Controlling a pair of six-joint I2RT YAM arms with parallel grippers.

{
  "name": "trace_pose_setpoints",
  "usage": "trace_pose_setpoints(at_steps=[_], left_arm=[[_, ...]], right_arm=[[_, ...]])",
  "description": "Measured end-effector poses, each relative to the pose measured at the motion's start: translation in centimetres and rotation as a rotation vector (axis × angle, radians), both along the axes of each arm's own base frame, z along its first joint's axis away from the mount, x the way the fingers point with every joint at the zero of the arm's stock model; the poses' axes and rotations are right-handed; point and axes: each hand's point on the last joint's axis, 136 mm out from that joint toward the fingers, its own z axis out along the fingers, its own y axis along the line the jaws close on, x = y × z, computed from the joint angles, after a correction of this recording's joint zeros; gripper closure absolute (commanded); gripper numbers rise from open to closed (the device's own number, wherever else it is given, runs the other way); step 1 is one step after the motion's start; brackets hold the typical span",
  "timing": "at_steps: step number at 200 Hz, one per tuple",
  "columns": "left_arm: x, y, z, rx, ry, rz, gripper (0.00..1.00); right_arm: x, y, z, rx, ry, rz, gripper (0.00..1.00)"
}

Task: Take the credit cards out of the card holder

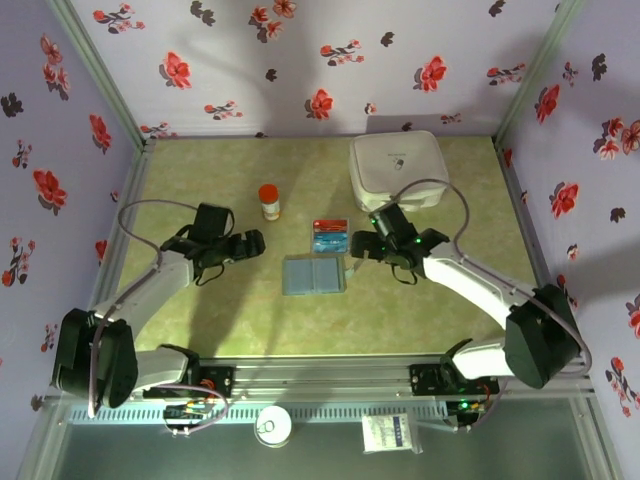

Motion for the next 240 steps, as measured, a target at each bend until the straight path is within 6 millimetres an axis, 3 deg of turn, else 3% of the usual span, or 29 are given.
trace_pose_setpoints(at_steps=[39,82,122,157,180,212,240], left_arm=[[1.1,4.5,0.0,0.194,-0.065,0.116,0.00],[2.6,8.3,0.8,0.409,-0.172,0.182,0.00],[5.0,11.2,2.1,0.544,-0.276,0.228,0.00],[5.4,14.2,-0.2,0.577,-0.330,0.280,0.00],[5.4,14.3,-2.4,0.580,-0.341,0.238,0.00],[6.9,13.9,-1.6,0.523,-0.474,0.193,0.00],[7.5,14.6,-2.0,0.467,-0.546,0.192,0.00]], right_arm=[[1.6,-7.4,-1.2,-0.196,-0.057,-0.133,0.01],[4.0,-11.5,-2.1,-0.389,-0.109,-0.144,0.01],[6.6,-13.4,-2.1,-0.490,-0.264,-0.127,0.01],[6.6,-16.4,-3.9,-0.508,-0.321,-0.175,0.00],[7.2,-17.1,-3.3,-0.478,-0.409,-0.198,0.01],[8.4,-18.3,-2.4,-0.390,-0.521,-0.241,0.01],[8.4,-18.4,-3.9,-0.343,-0.538,-0.230,0.01]])
